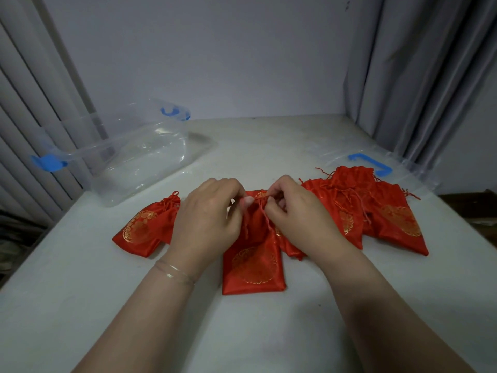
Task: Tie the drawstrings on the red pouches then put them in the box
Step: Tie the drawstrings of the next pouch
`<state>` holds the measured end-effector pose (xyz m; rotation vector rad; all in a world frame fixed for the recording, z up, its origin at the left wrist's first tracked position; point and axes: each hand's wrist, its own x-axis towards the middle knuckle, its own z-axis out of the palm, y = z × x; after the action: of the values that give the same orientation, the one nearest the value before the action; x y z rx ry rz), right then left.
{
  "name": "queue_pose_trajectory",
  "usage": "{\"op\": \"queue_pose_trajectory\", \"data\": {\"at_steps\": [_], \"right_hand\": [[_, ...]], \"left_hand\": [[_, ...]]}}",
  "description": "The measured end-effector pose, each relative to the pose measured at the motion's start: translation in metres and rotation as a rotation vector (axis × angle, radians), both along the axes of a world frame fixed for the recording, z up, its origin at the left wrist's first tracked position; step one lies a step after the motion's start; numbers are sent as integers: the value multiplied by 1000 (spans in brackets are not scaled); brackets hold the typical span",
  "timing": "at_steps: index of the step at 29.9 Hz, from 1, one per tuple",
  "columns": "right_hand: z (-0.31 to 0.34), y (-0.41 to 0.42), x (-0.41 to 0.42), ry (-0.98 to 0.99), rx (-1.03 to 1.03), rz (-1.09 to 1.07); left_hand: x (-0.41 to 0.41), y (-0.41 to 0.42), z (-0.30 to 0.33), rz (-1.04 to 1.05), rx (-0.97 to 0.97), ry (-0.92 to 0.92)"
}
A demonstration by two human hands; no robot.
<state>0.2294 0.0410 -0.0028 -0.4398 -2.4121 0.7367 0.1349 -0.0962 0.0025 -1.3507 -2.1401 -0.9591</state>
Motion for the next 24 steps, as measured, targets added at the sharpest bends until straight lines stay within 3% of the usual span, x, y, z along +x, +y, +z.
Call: {"op": "queue_pose_trajectory", "data": {"at_steps": [5,7,9,15,18,19,22,24], "right_hand": [[6,-4,-3,165,-894,134],[9,-4,-3,166,-1036,190],[7,-4,-3,121,-937,207],[-1,-3,0,6,-343,181],[-3,-1,1,-21,-93,127],[-3,-1,0,-2,-119,123],[0,-7,-1,78,-455,158],[0,-9,-1,93,-521,171]], "left_hand": [[4,2,1,-216,114,-76],[11,4,1,-288,174,-157],[14,5,1,-327,209,-276],[12,3,1,-297,366,-644],[13,4,1,-294,372,-735],[13,5,3,-286,377,-767],[11,6,7,-200,394,-851],[9,7,6,-127,357,-907]]}}
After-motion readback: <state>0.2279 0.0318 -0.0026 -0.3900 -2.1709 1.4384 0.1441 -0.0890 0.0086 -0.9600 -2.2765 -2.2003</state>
